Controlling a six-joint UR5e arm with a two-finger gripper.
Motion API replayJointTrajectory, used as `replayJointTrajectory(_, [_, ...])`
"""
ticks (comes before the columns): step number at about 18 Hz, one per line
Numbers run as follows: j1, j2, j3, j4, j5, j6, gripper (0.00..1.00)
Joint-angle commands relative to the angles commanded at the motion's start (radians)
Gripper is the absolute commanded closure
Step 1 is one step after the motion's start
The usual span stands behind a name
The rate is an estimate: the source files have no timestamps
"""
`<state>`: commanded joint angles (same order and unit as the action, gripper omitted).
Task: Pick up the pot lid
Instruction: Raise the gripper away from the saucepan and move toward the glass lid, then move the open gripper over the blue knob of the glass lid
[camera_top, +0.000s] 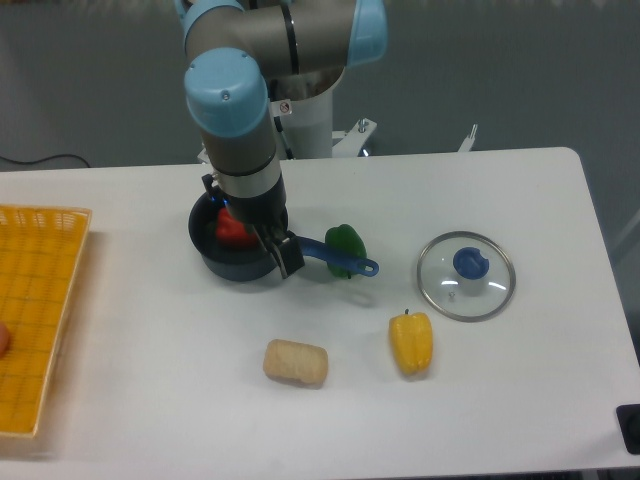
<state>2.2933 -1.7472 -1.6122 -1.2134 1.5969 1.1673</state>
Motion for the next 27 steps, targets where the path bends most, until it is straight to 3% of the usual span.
replayJointTrajectory(6, [0.028, 0.006, -0.005, 0.018, 0.002, -0.003, 0.0])
replayJointTrajectory(13, [0.156, 0.034, -0.032, 0.023, -0.089, 0.0, 0.0])
replayJointTrajectory(17, [0.216, 0.032, -0.032, 0.057, -0.141, 0.008, 0.0])
replayJointTrajectory(27, [0.232, 0.021, -0.051, 0.068, -0.087, 0.0, 0.0])
